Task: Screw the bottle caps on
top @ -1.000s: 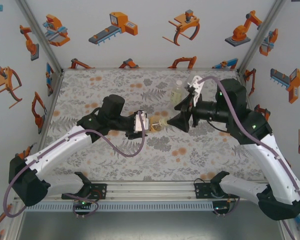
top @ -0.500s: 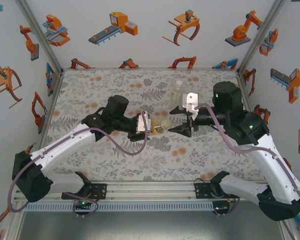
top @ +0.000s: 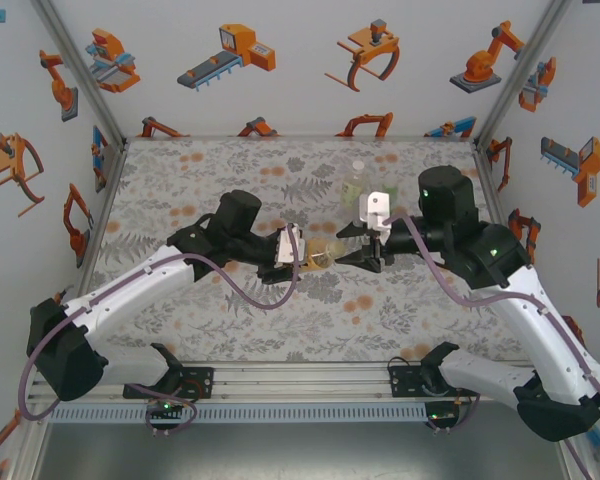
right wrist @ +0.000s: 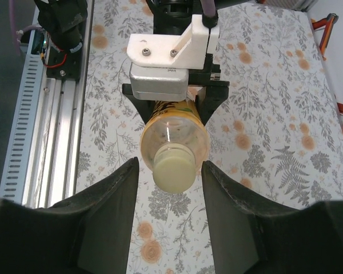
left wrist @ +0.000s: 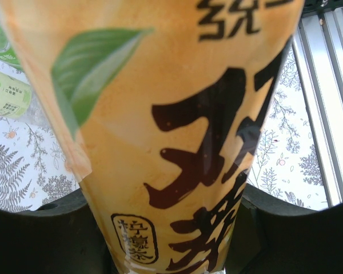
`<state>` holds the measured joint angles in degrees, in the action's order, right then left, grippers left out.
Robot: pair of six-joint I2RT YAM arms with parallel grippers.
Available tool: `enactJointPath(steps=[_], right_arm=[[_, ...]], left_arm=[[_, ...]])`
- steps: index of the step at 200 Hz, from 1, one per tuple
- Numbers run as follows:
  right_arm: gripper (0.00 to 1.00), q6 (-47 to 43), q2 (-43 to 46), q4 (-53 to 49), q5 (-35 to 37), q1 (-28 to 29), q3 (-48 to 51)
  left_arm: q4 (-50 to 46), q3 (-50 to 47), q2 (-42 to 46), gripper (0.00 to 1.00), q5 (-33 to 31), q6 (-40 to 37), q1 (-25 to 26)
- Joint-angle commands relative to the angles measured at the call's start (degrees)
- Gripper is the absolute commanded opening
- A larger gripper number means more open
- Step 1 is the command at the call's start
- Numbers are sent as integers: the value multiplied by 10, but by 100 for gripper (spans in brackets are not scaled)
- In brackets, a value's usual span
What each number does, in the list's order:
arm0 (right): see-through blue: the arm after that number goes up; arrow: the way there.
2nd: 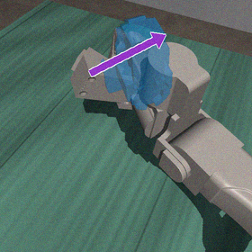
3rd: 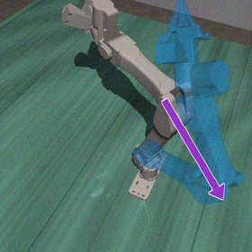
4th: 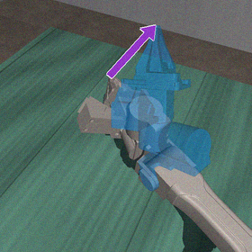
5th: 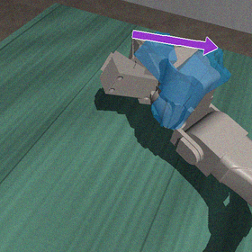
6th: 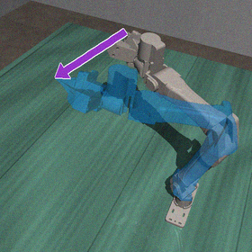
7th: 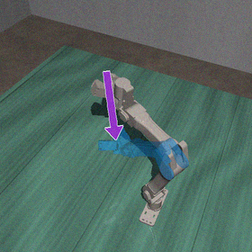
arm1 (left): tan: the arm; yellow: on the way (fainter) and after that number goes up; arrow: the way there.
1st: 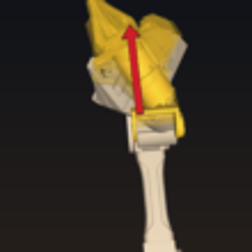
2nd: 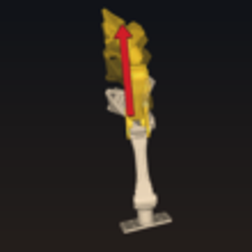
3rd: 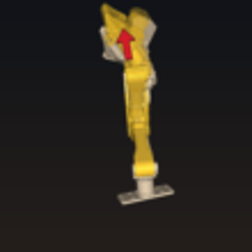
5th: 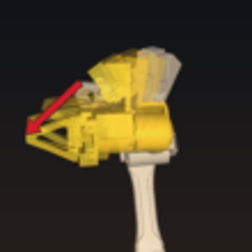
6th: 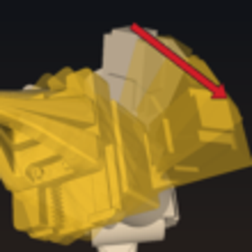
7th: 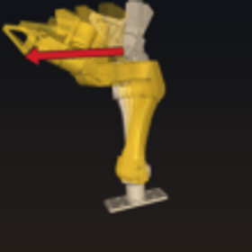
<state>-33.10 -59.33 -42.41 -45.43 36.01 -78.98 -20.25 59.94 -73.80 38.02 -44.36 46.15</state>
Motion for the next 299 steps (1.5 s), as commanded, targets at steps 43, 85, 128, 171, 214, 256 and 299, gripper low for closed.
enactJointPath(steps=[43, 85, 128, 171, 214, 256, 299], right_arm=[[33, -12, 3, 15, 12, 11, 18], [13, 46, 3, 32, 38, 13, 30], [0, 399, 5, 158, 159, 13, 91], [0, 876, 29, 227, 327, 13, 194], [0, 1047, 11, 170, 346, 8, 195], [3, 1075, 0, 211, 335, 9, 204], [33, 1008, -9, 172, 349, 9, 153]], left_arm=[[-5, 21, -4, 0, 16, 1, 10], [7, 20, -3, 0, 1, 9, 13], [78, 2, 4, 0, -61, 41, 17], [128, -6, 6, 0, -126, 58, 22], [164, -9, -2, 0, -158, 67, 26], [149, 2, -9, 0, -145, 53, 26], [123, 11, -16, 0, -146, 35, 25]])
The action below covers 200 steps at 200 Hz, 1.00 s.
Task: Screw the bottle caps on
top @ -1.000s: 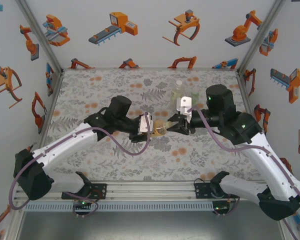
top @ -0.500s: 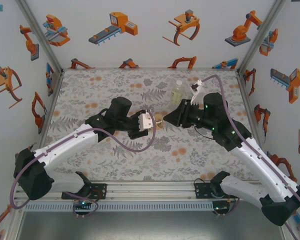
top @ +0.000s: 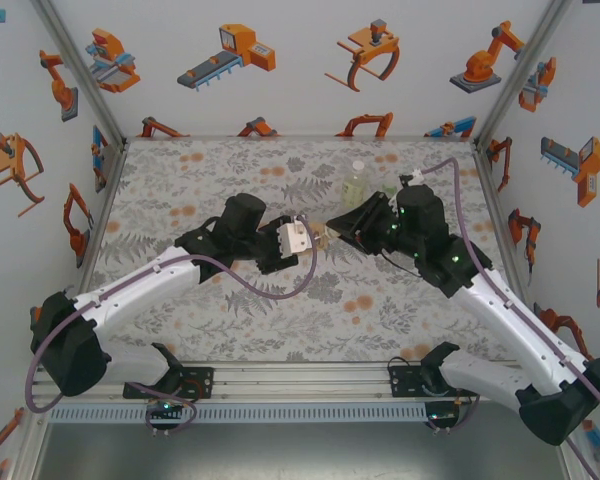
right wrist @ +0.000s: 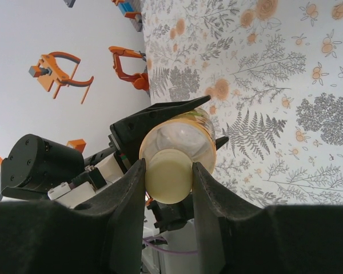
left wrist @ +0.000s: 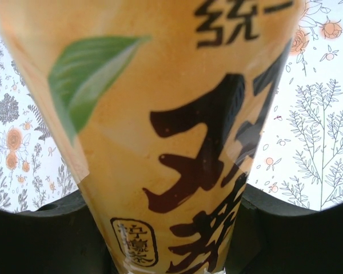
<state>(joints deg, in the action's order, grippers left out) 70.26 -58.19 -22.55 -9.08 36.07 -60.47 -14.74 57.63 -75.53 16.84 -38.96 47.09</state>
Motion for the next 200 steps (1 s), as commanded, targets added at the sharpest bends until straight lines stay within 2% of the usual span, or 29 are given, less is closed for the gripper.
enactJointPath(steps=[1, 42, 66, 87, 103, 115, 136, 161, 186, 200], right_arm=[[34, -28, -21, -28, -13, 9, -33], [56, -73, -33, -63, -23, 9, -77], [64, -107, -31, -84, -17, 8, -99], [73, -159, -32, -97, -9, 8, -126], [77, -235, -33, -122, 0, 8, -157], [76, -305, -28, -129, 7, 8, -174], [63, -463, -15, -122, -26, 7, -193], [55, -645, -10, -139, -104, 7, -219], [54, -866, -4, -192, -243, 7, -233], [56, -971, 0, -222, -290, 7, -229]], left_arm=[[66, 34, 1, 0, 66, -19, 15], [52, 30, 0, 0, 59, -21, 15], [53, 27, -2, 0, 65, -21, 14], [46, 29, -2, 0, 67, -21, 14], [43, 29, -1, 0, 73, -24, 14], [32, 31, 2, 0, 80, -29, 14], [20, 30, 7, 0, 101, -34, 12], [-8, 34, 10, 0, 125, -50, 12], [-6, 26, 21, 0, 135, -49, 12], [-13, 27, 27, 0, 139, -49, 13]])
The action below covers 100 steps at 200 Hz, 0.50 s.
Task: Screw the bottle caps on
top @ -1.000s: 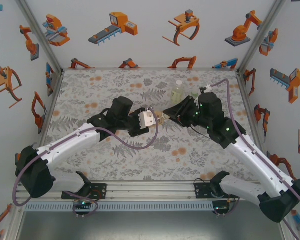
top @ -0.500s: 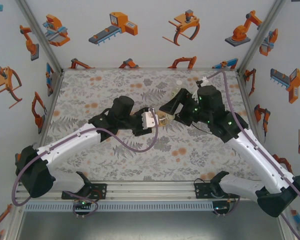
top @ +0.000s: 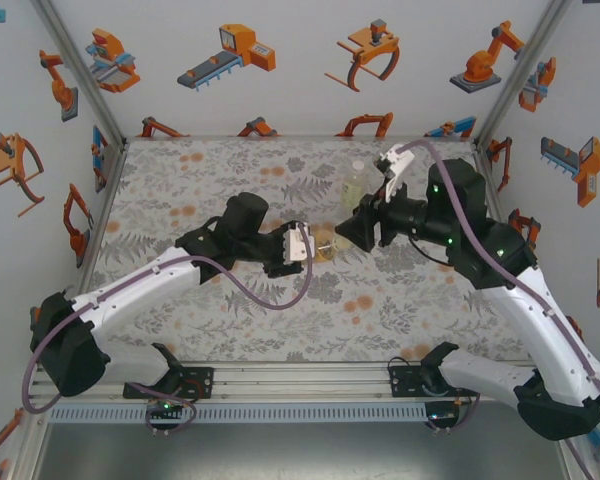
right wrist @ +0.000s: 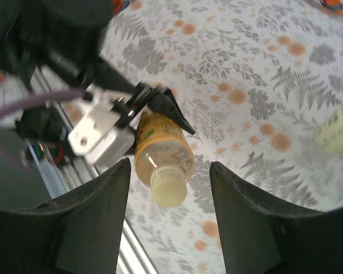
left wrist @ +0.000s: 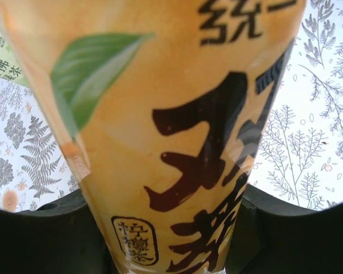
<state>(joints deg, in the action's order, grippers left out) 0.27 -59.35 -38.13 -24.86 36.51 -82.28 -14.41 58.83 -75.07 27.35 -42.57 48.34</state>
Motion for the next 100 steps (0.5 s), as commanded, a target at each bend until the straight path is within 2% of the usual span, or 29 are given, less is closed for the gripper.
enactJointPath(steps=[1, 13, 29, 100], right_arm=[[56, -277, 12, -69, -134, 3, -10], [56, -334, 12, -86, -154, 3, -8], [56, -359, 9, -95, -169, 3, -8], [48, -356, 8, -51, -183, 6, 29]], left_arm=[[-16, 15, 22, 0, 34, -13, 0], [-16, 11, 25, 0, 37, -10, 1], [-21, 10, 27, 0, 40, -9, 2], [-17, 8, 36, 0, 32, -3, 3]])
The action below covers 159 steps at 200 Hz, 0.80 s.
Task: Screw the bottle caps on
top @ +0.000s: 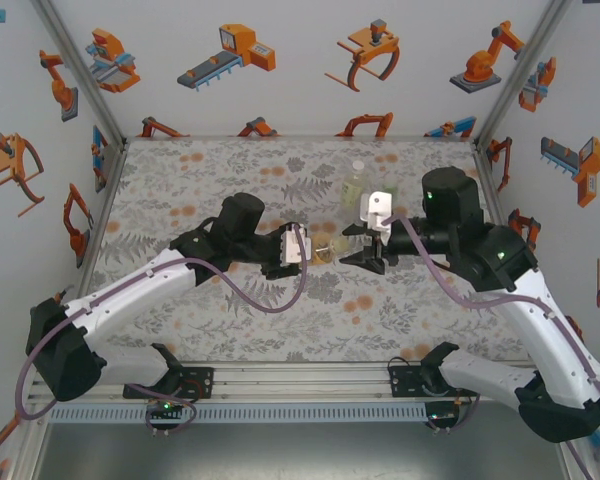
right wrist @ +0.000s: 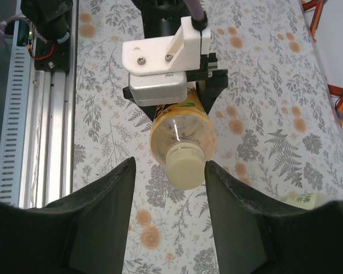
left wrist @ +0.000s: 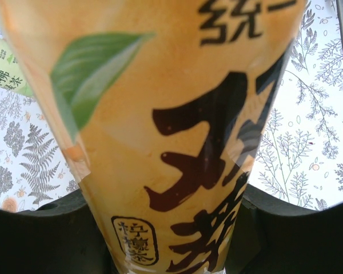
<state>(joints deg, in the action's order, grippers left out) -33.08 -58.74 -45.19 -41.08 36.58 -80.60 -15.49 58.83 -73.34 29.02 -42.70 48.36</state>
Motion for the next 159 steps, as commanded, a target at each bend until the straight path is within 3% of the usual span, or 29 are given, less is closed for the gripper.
enactJointPath(steps=[1, 59, 159], right_arm=[[48, -23, 1, 19, -21, 5, 12], [43, -8, 1, 45, 6, 8, 29], [44, -1, 6, 41, 37, 10, 33]], left_arm=[[-5, 8, 19, 0, 16, -2, 2], [-8, 9, 20, 0, 18, 0, 2], [-7, 12, 18, 0, 19, -8, 2]])
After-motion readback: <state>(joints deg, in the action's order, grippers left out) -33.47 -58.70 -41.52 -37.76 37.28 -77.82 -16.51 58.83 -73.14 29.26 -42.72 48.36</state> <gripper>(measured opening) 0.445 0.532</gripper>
